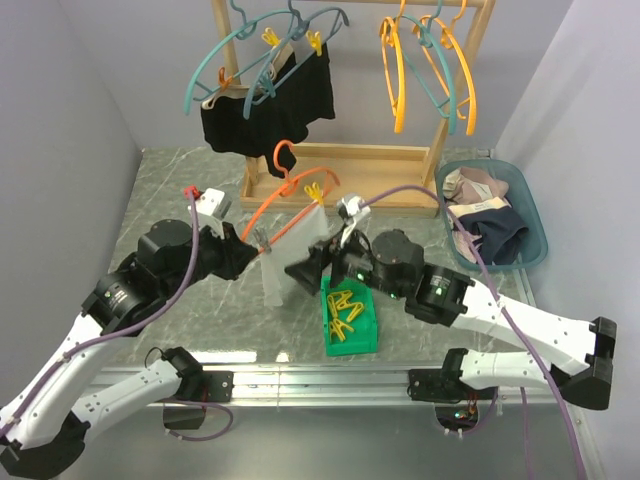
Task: Remove the underwear clipped to the hanger
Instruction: Pick up the hanger from the clothesline.
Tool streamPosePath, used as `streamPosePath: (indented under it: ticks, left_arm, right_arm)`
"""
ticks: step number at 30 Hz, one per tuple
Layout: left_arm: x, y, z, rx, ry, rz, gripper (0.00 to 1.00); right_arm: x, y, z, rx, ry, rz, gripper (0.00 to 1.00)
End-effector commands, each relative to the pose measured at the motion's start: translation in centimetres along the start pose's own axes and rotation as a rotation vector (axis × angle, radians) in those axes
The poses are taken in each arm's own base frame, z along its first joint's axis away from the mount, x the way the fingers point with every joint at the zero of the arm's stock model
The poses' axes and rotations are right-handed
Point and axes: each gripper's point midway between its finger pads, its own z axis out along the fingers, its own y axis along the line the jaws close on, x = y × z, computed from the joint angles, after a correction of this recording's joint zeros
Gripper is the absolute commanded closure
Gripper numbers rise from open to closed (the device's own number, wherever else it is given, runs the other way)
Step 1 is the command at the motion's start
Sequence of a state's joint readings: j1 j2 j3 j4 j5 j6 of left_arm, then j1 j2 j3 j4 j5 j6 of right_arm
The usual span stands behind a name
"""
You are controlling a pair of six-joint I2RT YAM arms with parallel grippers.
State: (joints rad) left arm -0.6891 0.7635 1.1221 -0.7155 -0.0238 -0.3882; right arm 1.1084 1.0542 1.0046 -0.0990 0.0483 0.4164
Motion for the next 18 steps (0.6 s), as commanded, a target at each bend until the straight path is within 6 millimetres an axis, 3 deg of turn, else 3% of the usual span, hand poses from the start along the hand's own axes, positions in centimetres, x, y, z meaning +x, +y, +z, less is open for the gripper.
streamPosePath:
  ticks: [1, 2, 3, 4, 5, 10, 18]
  left_arm:
    - [-0.1, -0.1, -0.7, 0.001, -0.014, -0.012, 1.0]
    - [-0.2, 0.0, -0.8, -0.002, -0.017, -0.01, 1.0]
    - [-0.4, -0.2, -0.9, 0.004, -0.023, -0.009, 1.0]
    - [-0.6, -0.2, -1.2, 0.006, -0.028, -0.012, 1.0]
    - [-0.7, -0.3, -1.3, 0.01, -0.029, -0.012, 1.0]
    - [-0.9, -0.6, -1.7, 0.027, -0.047, -0.02, 1.0]
    - [-1.3, -1.0, -1.9, 0.045, -0.054, -0.025, 1.0]
  right_arm:
    - [-6.3, 1.6, 1.2, 0.015, -0.164, -0.044, 0.19]
    - [-6.0, 1.3, 1.7, 0.041, -0.134, -0.055, 0.19]
    - [-7.5, 1.5, 2.0, 0.063, -0.152, -0.061, 0.2]
    - [-6.5, 1.0, 3.4, 0.092, -0.111, -0.073, 0.2]
    - [-7.0, 0.9, 3.7, 0.11, -0.101, -0.081, 0.2]
    - [-5.2, 0.4, 6.3, 0.147, -0.032, -0.09, 0.21]
    - [-4.5, -0.3, 7.0, 0.217, 0.016, -0.103, 0.24]
